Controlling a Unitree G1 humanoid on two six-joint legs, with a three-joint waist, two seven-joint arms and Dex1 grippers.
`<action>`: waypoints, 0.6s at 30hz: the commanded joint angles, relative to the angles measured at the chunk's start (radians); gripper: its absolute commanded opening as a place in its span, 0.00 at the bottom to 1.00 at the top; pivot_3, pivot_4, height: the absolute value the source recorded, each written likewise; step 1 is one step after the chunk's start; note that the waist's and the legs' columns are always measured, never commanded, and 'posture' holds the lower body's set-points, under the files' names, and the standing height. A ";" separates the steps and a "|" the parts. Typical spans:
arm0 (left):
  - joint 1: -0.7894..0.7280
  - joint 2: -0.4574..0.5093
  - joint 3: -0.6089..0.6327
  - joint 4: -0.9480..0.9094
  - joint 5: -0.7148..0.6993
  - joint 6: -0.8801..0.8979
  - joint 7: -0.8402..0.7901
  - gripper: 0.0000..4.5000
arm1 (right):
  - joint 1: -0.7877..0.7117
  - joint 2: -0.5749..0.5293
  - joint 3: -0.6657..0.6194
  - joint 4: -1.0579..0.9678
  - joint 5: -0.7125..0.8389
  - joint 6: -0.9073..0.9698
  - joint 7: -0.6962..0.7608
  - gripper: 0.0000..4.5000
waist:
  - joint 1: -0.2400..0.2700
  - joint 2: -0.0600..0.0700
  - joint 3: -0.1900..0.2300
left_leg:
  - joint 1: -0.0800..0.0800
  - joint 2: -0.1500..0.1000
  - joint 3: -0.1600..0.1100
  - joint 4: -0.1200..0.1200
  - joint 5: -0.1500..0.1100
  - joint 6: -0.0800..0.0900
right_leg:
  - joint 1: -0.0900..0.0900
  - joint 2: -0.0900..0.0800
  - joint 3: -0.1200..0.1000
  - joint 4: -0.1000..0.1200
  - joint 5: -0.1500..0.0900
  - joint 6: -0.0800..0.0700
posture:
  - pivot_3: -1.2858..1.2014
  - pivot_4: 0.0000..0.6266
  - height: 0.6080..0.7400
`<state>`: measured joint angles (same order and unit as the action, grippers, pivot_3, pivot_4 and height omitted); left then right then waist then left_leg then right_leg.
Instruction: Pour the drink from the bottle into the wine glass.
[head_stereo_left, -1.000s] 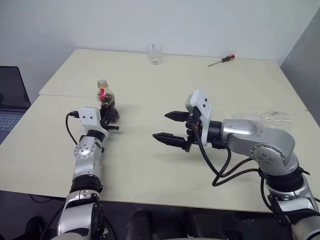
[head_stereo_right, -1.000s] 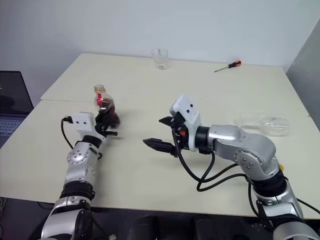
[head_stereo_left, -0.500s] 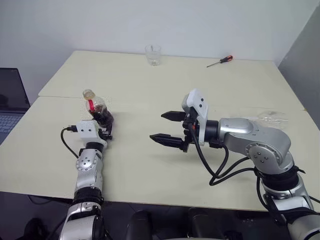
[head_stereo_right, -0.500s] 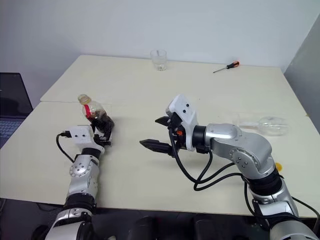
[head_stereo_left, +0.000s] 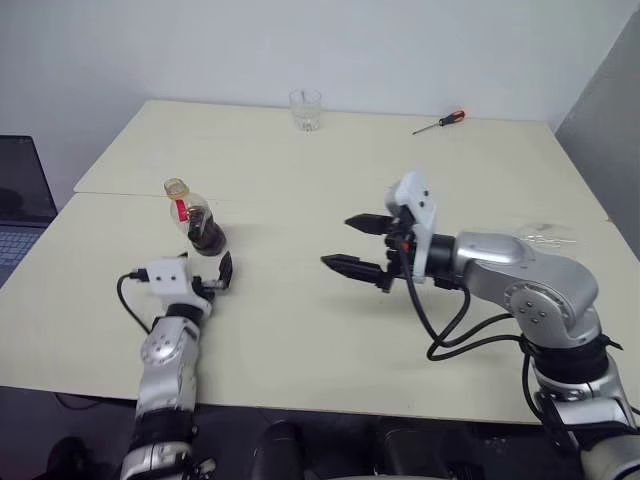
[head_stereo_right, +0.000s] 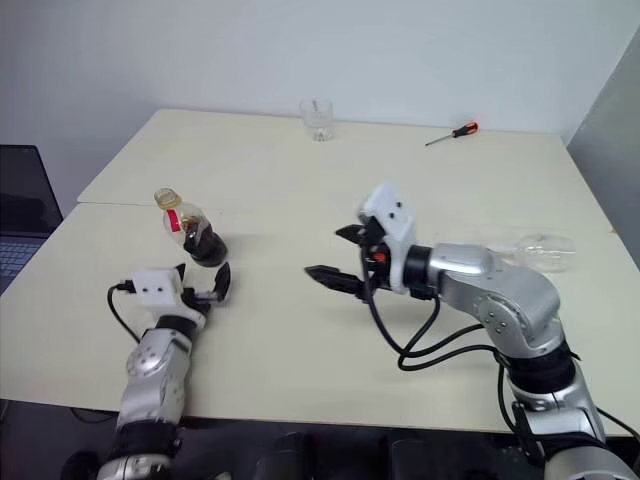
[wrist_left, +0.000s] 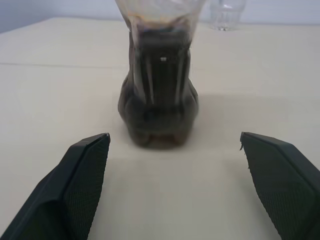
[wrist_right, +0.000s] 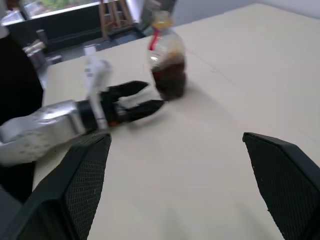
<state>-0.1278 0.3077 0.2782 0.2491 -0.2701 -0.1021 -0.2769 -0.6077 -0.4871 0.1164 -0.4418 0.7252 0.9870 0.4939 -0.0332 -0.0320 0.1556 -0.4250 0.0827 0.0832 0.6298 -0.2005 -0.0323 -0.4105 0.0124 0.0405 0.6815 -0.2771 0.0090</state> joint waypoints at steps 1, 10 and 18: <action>0.046 0.013 0.028 -0.117 -0.028 0.059 0.008 0.99 | 0.008 -0.022 -0.036 -0.024 -0.014 -0.039 0.028 1.00 | 0.000 0.000 0.000 | 0.000 0.000 0.000 0.000 0.000 0.000 | 0.000 0.000 0.000 0.000 0.000 0.000 | 0.52 0.24 1.00; 0.179 0.078 0.040 -0.309 -0.177 0.231 -0.162 0.99 | -0.009 -0.023 -0.063 0.107 -0.061 -0.123 0.088 1.00 | 0.000 0.000 0.000 | 0.002 0.001 0.000 0.000 0.000 0.000 | 0.000 0.001 0.000 0.000 -0.002 0.002 | 0.52 0.24 1.00; 0.251 0.266 0.059 -0.454 -0.267 0.365 -0.367 0.99 | -0.007 -0.059 -0.137 0.207 -0.071 -0.144 0.136 1.00 | 0.000 0.000 0.001 | 0.002 0.001 0.000 -0.001 0.000 0.000 | -0.001 0.001 0.000 0.000 -0.003 0.001 | 0.52 0.24 1.00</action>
<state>0.1190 0.5406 0.3205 -0.1272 -0.5030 0.2367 -0.5936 -0.6079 -0.5329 0.0301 -0.2210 0.6484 0.8600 0.6146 -0.0328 -0.0325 0.1561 -0.4235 0.0838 0.0833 0.6288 -0.2005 -0.0321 -0.4115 0.0133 0.0412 0.6811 -0.2797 0.0096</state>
